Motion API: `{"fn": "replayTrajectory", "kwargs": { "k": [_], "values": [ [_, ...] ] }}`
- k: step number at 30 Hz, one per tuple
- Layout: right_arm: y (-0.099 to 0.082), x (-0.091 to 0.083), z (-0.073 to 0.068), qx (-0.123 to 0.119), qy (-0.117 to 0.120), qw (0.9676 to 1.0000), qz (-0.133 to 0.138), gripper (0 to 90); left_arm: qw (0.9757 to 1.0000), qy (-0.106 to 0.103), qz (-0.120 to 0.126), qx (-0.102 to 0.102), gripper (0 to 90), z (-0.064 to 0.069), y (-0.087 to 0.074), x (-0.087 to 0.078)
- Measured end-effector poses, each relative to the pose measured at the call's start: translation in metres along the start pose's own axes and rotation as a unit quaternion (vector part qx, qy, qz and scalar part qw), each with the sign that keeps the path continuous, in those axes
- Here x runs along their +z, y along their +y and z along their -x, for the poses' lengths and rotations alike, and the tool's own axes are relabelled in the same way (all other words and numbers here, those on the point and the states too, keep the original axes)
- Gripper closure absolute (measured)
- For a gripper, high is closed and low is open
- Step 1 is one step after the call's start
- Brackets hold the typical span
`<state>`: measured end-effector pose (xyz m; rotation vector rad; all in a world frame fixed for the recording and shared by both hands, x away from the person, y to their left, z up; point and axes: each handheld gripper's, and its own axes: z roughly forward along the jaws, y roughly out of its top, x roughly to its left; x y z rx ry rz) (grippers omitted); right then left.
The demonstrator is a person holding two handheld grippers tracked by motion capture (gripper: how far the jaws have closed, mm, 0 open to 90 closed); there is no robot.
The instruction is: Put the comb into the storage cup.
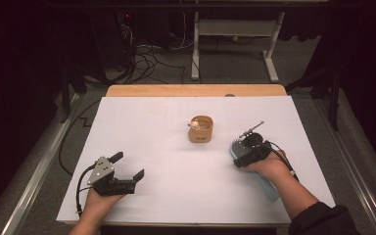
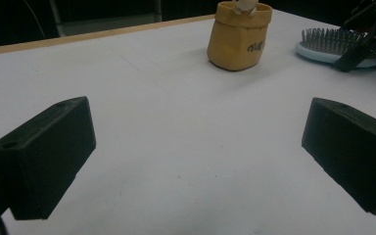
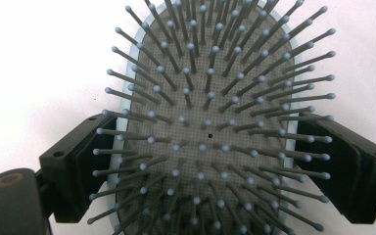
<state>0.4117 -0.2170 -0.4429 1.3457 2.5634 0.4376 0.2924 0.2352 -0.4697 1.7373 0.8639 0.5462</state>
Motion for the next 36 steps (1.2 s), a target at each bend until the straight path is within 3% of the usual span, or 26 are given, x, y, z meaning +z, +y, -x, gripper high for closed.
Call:
{"fn": "replayTrajectory", "kwargs": {
  "k": [25, 36],
  "values": [
    [0.0005, -0.0023, -0.0027, 0.011, -0.005, 0.9999, 0.0, 18.6, 1.0, 0.001, 0.002, 0.001, 0.4, -0.0004, 0.0004, -0.0009],
    [-0.0046, -0.0022, -0.0033, 0.024, -0.004, 0.9994, 0.023, 19.8, 1.0, 0.0, 0.002, 0.002, 0.4, 0.0, 0.0004, -0.0005]
  ]
}}
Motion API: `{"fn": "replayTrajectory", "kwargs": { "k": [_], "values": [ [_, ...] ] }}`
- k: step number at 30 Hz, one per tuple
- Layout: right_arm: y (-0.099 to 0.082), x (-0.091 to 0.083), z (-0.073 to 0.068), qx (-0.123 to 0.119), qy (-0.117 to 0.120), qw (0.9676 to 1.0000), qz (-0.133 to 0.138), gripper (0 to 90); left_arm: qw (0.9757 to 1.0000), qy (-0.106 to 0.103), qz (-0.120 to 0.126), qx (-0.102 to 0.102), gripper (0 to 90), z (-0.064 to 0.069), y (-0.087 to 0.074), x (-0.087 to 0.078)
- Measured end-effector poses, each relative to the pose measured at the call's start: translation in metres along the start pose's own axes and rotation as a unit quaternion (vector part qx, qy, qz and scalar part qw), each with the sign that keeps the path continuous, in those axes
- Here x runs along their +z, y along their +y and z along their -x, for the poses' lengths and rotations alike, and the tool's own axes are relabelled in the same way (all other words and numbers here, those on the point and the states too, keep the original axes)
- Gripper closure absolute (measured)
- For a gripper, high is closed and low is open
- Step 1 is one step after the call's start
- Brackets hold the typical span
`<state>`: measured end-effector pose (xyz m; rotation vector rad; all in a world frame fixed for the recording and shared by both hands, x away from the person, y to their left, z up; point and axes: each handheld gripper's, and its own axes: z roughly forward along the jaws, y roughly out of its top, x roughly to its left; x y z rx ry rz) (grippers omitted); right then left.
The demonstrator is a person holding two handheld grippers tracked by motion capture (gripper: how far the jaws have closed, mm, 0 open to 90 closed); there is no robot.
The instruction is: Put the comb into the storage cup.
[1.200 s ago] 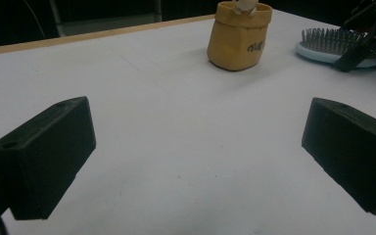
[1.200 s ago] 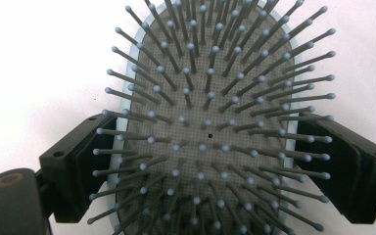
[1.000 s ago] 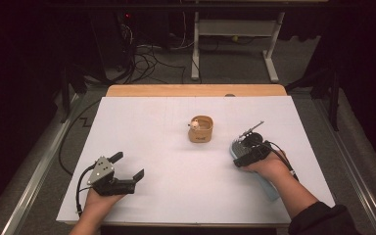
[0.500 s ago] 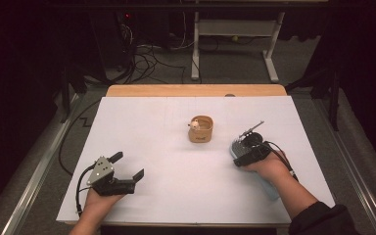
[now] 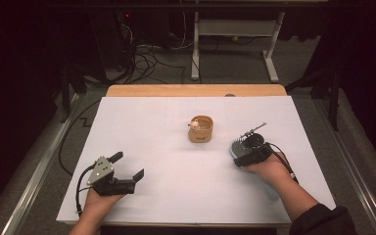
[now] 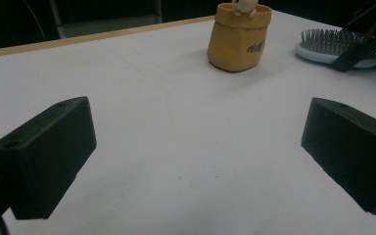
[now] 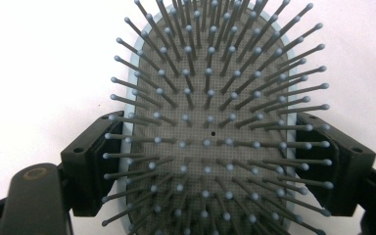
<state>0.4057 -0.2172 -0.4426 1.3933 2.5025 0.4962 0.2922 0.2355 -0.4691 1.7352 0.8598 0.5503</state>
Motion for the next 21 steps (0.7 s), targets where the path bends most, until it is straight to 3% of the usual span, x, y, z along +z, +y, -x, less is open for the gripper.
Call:
{"fn": "replayTrajectory", "kwargs": {
  "k": [7, 21],
  "values": [
    [-0.0038, -0.0007, -0.0013, 0.009, -0.003, 0.9999, 0.011, 20.3, 1.0, -0.001, -0.001, 0.001, 0.5, 0.0001, -0.0002, 0.0001],
    [-0.0076, -0.0013, -0.0019, 0.001, -0.008, 0.9996, 0.027, 20.8, 1.0, -0.002, -0.002, 0.001, 0.5, -0.0001, -0.0002, 0.0001]
  ]
}}
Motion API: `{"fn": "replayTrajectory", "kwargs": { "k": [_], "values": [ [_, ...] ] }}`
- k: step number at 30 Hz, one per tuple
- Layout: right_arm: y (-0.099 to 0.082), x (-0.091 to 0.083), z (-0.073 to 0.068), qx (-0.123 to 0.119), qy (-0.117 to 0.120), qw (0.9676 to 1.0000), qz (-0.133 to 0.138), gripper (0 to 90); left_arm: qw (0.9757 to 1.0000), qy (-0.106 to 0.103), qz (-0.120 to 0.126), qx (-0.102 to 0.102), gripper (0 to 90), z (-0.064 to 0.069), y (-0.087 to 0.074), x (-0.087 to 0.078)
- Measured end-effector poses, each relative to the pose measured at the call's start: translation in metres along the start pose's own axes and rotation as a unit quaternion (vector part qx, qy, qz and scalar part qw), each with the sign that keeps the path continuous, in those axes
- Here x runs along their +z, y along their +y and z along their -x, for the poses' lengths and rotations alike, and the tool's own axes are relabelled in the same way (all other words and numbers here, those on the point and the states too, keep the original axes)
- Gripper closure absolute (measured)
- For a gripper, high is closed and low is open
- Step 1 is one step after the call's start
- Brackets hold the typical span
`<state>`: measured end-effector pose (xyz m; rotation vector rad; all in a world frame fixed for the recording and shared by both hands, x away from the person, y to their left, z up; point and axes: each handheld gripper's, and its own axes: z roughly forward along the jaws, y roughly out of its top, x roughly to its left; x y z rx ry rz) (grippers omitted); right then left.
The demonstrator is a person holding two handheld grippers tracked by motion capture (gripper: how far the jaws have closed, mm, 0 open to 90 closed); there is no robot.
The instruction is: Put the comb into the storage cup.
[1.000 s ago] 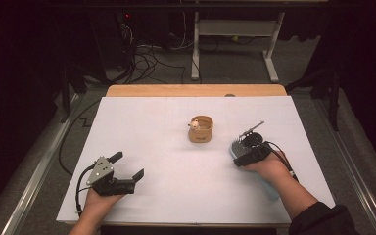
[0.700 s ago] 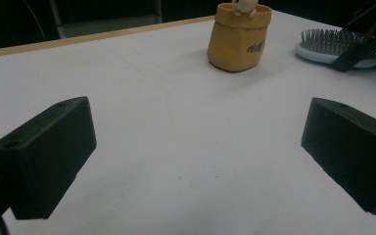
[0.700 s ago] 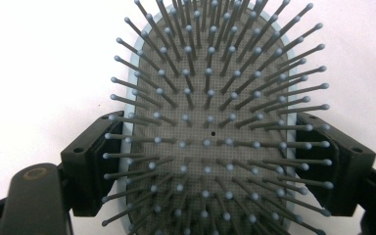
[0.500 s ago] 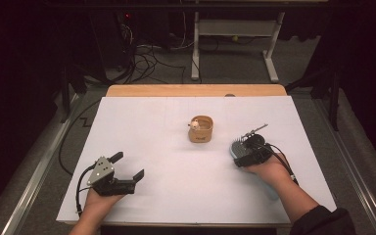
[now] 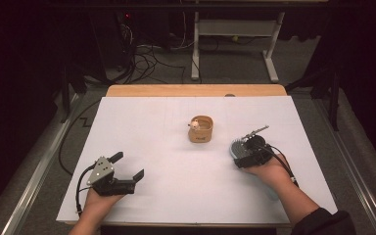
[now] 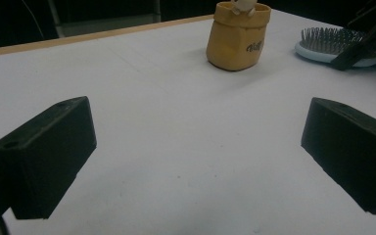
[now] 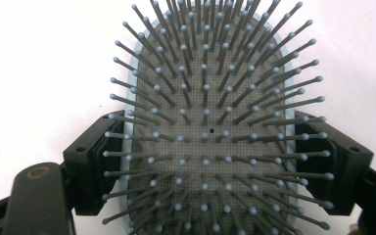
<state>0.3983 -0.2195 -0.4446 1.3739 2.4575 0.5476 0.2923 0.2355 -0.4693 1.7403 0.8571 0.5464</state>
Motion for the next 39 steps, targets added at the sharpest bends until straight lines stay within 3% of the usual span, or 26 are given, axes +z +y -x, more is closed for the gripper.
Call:
{"fn": "replayTrajectory", "kwargs": {
  "k": [11, 18, 26, 39],
  "values": [
    [-0.004, -0.003, -0.004, -0.013, -0.001, 0.9998, 0.015, 20.8, 1.0, -0.002, 0.0, 0.0, 0.5, 0.0, 0.0, 0.0],
    [-0.005, -0.019, -0.004, -0.012, -0.001, 0.9976, 0.068, 20.9, 1.0, -0.005, -0.003, 0.0, 0.5, 0.0, 0.0, 0.001],
    [-0.01, -0.036, -0.002, -0.006, 0.001, 0.9911, 0.133, 21.0, 1.0, -0.006, -0.005, 0.001, 0.5, 0.0, -0.001, 0.001],
    [-0.021, -0.052, 0.002, 0.011, 0.007, 0.9795, 0.201, 21.0, 1.0, -0.006, -0.004, 0.0, 0.6, 0.0, -0.001, 0.001]
  ]
}}
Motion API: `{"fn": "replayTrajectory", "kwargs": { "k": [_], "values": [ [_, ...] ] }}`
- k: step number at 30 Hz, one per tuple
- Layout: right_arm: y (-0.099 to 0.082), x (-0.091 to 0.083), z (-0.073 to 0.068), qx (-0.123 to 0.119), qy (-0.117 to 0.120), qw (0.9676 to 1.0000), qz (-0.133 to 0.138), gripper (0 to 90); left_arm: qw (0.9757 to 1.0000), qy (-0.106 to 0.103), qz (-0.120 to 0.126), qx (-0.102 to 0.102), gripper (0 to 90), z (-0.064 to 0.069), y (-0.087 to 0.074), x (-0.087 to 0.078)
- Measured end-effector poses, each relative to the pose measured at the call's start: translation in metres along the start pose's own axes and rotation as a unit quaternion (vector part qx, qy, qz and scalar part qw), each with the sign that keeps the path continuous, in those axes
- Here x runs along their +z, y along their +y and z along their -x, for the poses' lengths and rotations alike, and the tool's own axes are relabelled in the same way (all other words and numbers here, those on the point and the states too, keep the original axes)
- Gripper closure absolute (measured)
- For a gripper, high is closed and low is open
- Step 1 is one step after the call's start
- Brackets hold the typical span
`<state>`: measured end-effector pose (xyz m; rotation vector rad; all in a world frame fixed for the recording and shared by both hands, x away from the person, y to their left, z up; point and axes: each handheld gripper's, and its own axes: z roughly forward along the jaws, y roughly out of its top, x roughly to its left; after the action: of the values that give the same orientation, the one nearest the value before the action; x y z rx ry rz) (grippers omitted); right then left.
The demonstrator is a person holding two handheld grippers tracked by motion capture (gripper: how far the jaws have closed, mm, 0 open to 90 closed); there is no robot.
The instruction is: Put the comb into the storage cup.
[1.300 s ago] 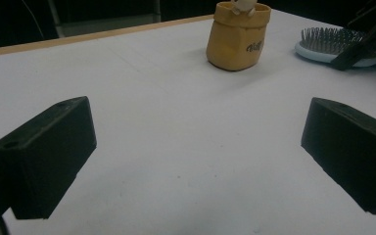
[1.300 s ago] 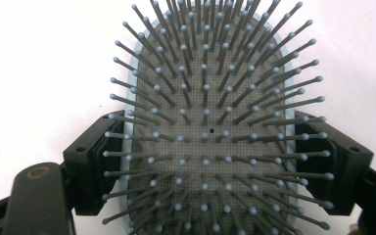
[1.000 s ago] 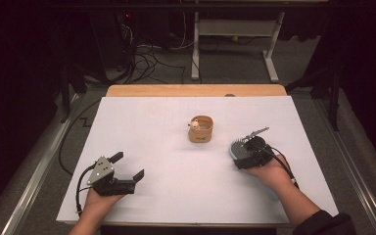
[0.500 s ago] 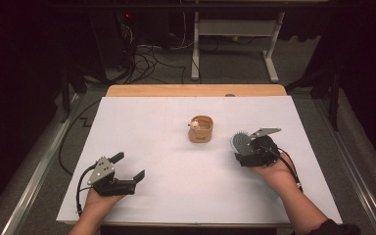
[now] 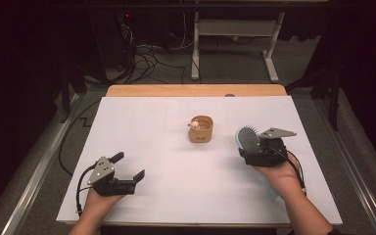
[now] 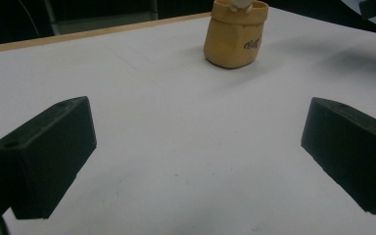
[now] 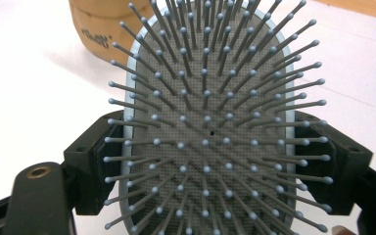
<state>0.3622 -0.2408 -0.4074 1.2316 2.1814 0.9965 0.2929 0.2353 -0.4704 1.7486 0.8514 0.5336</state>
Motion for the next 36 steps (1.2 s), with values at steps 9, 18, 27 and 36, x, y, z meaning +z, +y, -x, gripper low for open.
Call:
{"fn": "replayTrajectory", "kwargs": {
  "k": [9, 18, 27, 36],
  "values": [
    [0.001, -0.015, 0.002, 0.007, -0.002, 0.9979, 0.064, 21.0, 1.0, 0.0, 0.003, -0.001, 0.5, 0.0, 0.0, -0.001],
    [-0.001, -0.028, 0.006, 0.02, -0.008, 0.992, 0.124, 21.0, 1.0, -0.001, 0.004, -0.003, 0.5, -0.001, 0.0, 0.0],
    [-0.007, -0.03, 0.005, 0.031, -0.009, 0.9854, 0.167, 21.0, 1.0, 0.0, 0.008, -0.005, 0.5, 0.0, 0.001, -0.001],
    [-0.007, -0.035, 0.003, 0.029, -0.006, 0.9801, 0.196, 20.9, 1.0, -0.002, 0.006, -0.005, 0.3, 0.001, 0.001, -0.001]
  ]
}}
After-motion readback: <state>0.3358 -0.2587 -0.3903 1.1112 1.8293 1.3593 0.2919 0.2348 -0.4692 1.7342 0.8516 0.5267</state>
